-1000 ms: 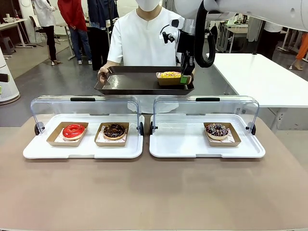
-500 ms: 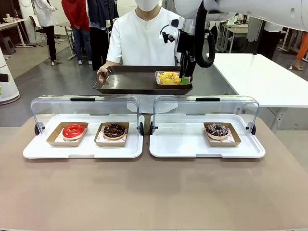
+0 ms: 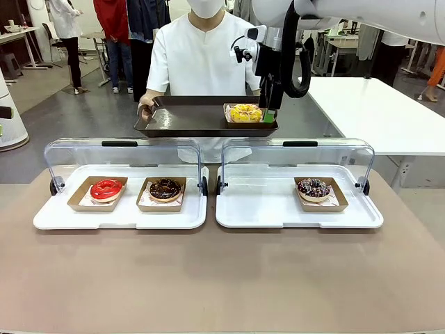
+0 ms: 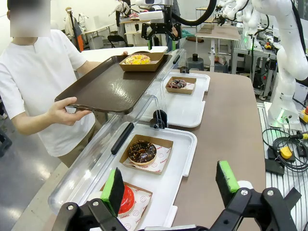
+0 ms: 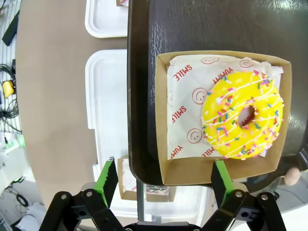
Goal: Provide the desired donut to the person.
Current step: Place the picked Paper togo box onto the Handle tray extended by the person.
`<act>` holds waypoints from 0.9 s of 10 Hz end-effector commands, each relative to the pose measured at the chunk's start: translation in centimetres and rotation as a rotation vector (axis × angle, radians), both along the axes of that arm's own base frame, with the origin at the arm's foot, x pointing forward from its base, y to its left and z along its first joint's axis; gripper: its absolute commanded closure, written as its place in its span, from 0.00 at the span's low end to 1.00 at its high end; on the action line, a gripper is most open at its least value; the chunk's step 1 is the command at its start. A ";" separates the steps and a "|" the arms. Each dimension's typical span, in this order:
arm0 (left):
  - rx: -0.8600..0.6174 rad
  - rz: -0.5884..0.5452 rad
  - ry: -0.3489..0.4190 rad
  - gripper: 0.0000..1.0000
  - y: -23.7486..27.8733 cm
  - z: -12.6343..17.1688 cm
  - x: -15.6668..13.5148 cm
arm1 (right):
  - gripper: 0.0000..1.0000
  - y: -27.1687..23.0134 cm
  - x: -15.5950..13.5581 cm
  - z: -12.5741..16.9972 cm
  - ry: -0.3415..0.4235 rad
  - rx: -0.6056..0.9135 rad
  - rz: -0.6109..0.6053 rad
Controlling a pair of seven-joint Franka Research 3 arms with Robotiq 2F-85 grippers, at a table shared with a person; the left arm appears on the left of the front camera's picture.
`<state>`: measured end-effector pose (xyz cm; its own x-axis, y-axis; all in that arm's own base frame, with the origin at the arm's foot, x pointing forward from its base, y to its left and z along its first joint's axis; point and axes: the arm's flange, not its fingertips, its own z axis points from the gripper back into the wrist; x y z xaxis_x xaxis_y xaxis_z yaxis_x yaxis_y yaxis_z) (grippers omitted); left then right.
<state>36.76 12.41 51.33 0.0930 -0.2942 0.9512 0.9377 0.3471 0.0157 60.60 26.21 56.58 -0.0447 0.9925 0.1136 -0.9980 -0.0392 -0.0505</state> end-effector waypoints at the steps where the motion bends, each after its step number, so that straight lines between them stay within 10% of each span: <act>1: -0.008 0.004 -0.010 0.00 0.1 0.1 0.0 | 0.00 0.1 0.1 0.9 0.025 0.016 0.004; 9: -0.008 0.004 -0.010 0.00 0.1 0.1 0.0 | 0.00 -5.8 -14.1 2.4 0.029 -0.011 0.027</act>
<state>36.78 12.42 51.31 0.0937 -0.2941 0.9512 0.9377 0.3471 0.0150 48.01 22.27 61.67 -0.0468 0.9977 0.0498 -0.9989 -0.0471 0.0059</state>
